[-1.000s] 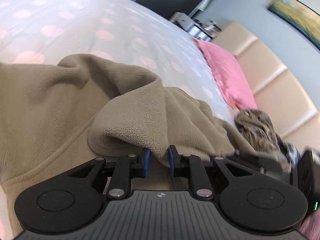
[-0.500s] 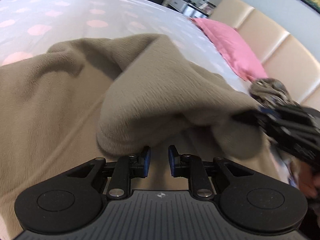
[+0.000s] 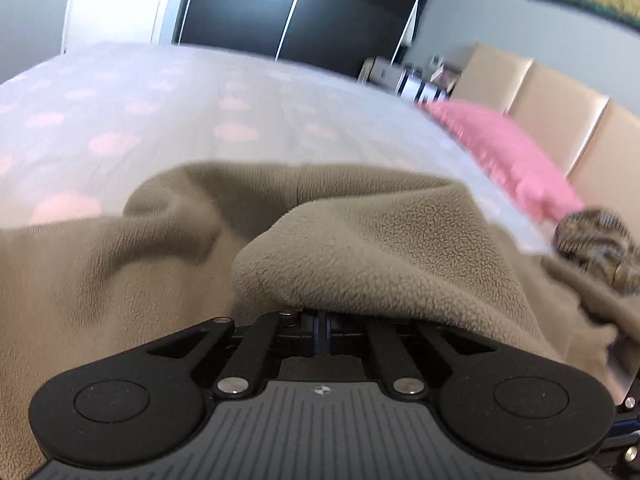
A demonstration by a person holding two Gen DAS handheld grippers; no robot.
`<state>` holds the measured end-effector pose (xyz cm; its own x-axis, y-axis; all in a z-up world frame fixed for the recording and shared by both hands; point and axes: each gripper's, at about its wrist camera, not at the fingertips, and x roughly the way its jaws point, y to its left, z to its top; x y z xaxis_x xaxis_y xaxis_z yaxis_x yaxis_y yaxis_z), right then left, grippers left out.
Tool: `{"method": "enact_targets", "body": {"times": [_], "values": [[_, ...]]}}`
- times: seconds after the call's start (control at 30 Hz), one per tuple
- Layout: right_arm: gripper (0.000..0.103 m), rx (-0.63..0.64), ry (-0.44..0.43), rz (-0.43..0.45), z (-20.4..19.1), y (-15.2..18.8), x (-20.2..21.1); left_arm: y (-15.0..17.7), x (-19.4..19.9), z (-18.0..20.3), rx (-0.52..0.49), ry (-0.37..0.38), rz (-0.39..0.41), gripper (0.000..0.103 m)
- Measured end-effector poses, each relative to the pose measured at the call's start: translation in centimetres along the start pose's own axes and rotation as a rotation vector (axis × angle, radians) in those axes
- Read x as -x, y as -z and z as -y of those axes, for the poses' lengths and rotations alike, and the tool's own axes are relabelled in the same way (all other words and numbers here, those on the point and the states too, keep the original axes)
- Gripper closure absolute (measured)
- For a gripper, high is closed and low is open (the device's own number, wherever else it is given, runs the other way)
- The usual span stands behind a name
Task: Fold clothes
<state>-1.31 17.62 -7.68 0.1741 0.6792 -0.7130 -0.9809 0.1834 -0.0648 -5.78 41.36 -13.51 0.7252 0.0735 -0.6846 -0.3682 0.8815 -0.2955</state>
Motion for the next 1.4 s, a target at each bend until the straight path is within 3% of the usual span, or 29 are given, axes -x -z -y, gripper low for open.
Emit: {"method": "enact_targets", "body": {"times": [0.13, 0.23, 0.3, 0.43, 0.53, 0.63, 0.77, 0.93, 1.1, 1.13, 1.2, 1.23, 1.4], "values": [[0.094, 0.003, 0.0, -0.042, -0.5, 1.1, -2.0, 0.3, 0.5, -1.2, 0.04, -0.027, -0.021, 0.1], [0.081, 0.023, -0.008, -0.05, -0.8, 1.4, -2.1, -0.1, 2.6, -2.3, 0.103, -0.062, -0.015, 0.099], [0.067, 0.032, -0.024, -0.043, -1.0, 1.2, -1.5, -0.4, 4.2, -2.5, 0.116, -0.1, 0.018, 0.098], [0.061, 0.014, -0.036, 0.013, -0.2, 0.7, 0.9, -1.1, 6.6, -1.4, 0.124, -0.077, 0.075, 0.096], [0.058, -0.082, -0.037, 0.066, 2.2, 0.5, 2.8, -1.7, 7.7, 0.0, 0.117, -0.053, 0.095, 0.074], [0.057, -0.231, 0.033, 0.096, 5.7, 0.7, 3.9, -2.1, 7.7, 0.4, 0.192, -0.026, 0.088, 0.056], [0.057, -0.533, 0.127, 0.114, 11.5, 2.2, 4.6, -1.8, 6.7, -0.8, 0.323, 0.004, 0.069, 0.054], [0.052, -0.899, 0.132, 0.109, 18.2, 5.7, 3.9, -0.7, 4.5, -2.7, 0.457, 0.03, 0.034, 0.054], [0.052, -1.209, -0.013, 0.145, 20.5, 9.3, 1.4, 0.0, 2.4, -3.4, 0.517, 0.076, 0.024, 0.063], [0.055, -1.245, -0.045, 0.156, 20.7, 9.7, 0.9, 0.1, 2.3, -3.4, 0.515, 0.078, 0.024, 0.076], [0.085, -1.315, -0.107, 0.179, 21.2, 10.6, -0.1, 0.2, 1.9, -3.3, 0.512, 0.082, 0.026, 0.09], [0.087, -1.299, -0.092, 0.182, 21.1, 10.5, -0.1, 0.3, 1.9, -3.4, 0.509, 0.074, 0.028, 0.097], [0.091, -1.216, 0.039, 0.142, 20.6, 10.1, -0.5, 1.8, 1.5, -4.9, 0.546, 0.006, -0.011, 0.098]]}}
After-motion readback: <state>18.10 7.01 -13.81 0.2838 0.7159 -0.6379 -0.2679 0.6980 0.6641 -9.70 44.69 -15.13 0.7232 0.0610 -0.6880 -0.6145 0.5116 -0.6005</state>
